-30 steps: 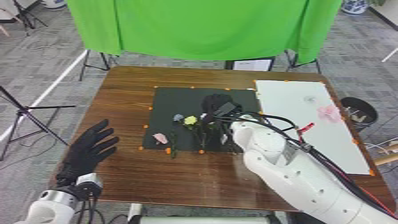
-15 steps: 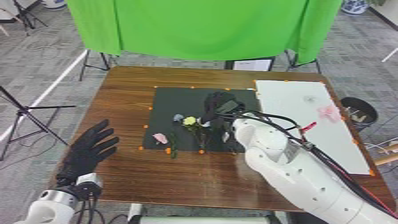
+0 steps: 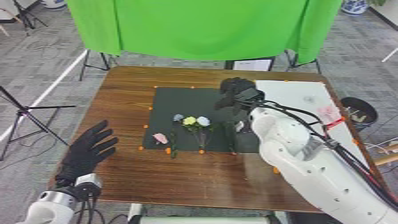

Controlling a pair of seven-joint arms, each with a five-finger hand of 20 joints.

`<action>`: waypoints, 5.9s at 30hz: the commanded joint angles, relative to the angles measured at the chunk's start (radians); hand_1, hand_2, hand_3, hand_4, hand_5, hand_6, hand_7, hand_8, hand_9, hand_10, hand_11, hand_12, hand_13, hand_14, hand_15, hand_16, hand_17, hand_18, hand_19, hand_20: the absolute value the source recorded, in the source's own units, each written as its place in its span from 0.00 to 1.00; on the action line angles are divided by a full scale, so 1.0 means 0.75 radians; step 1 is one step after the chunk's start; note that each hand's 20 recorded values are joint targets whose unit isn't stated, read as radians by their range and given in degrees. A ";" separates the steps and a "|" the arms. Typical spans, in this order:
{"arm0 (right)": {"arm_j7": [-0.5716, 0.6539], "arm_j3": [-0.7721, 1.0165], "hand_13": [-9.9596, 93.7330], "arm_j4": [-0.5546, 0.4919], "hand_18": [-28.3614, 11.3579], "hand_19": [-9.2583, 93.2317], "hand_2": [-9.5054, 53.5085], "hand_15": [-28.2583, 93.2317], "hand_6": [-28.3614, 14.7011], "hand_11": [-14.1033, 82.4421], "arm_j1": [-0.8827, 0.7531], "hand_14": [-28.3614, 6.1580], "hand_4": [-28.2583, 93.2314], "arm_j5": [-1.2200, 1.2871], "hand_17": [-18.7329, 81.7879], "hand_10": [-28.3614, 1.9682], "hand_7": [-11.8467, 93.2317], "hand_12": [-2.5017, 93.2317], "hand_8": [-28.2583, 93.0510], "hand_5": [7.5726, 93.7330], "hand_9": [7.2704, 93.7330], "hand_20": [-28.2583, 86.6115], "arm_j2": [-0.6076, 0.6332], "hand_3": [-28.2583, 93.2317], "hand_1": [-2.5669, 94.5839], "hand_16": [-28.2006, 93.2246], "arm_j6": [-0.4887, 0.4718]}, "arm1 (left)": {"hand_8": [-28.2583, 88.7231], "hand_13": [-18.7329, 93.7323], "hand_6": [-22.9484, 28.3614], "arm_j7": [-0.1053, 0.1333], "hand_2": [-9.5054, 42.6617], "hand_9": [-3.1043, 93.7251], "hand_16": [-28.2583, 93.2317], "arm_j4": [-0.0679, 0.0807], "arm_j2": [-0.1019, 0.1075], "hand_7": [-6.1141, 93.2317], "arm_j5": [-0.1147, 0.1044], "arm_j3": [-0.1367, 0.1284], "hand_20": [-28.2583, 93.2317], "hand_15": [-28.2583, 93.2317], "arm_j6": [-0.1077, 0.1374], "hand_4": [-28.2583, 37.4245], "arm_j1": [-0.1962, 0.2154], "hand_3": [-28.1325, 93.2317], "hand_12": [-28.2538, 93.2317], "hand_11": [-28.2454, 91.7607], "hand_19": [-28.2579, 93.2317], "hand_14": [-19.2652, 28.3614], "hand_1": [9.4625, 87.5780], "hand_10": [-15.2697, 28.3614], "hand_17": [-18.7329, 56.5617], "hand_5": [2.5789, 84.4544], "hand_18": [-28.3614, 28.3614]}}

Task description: Arrange flowers

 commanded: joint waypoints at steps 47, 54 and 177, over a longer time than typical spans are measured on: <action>0.071 0.220 0.89 0.180 0.22 0.99 0.00 0.80 0.69 0.35 -0.162 0.73 0.00 0.036 0.60 0.81 0.51 0.55 0.23 0.78 0.96 0.67 0.363 0.94 0.55 0.47 0.245 | 0.15 0.34 0.52 0.000 0.17 0.28 0.23 -0.024 -0.023 0.27 0.007 -0.035 0.30 0.51 0.005 0.02 0.052 0.81 0.38 0.41 0.57 0.76 0.21 0.63 0.12 0.30 0.91; -0.117 -0.003 0.89 0.082 0.22 0.99 0.00 0.80 0.69 0.34 0.016 0.73 0.00 -0.123 0.60 0.82 0.51 0.56 0.23 0.77 0.96 0.67 0.259 0.94 0.55 0.48 0.399 | 0.15 0.34 0.52 -0.006 0.17 0.28 0.23 -0.015 -0.020 0.26 0.004 -0.016 0.30 0.51 -0.002 0.03 0.029 0.81 0.38 0.41 0.57 0.76 0.21 0.63 0.12 0.30 0.91; -0.081 0.301 0.85 -0.010 0.25 0.89 0.00 0.76 0.69 0.35 -0.268 0.80 0.00 0.165 0.54 0.76 0.63 0.58 0.20 0.74 0.91 0.70 0.341 0.96 0.56 0.59 0.114 | 0.15 0.34 0.51 -0.016 0.16 0.28 0.23 -0.008 -0.012 0.28 0.005 -0.017 0.30 0.51 -0.017 0.01 0.026 0.82 0.38 0.42 0.57 0.75 0.21 0.62 0.12 0.30 0.91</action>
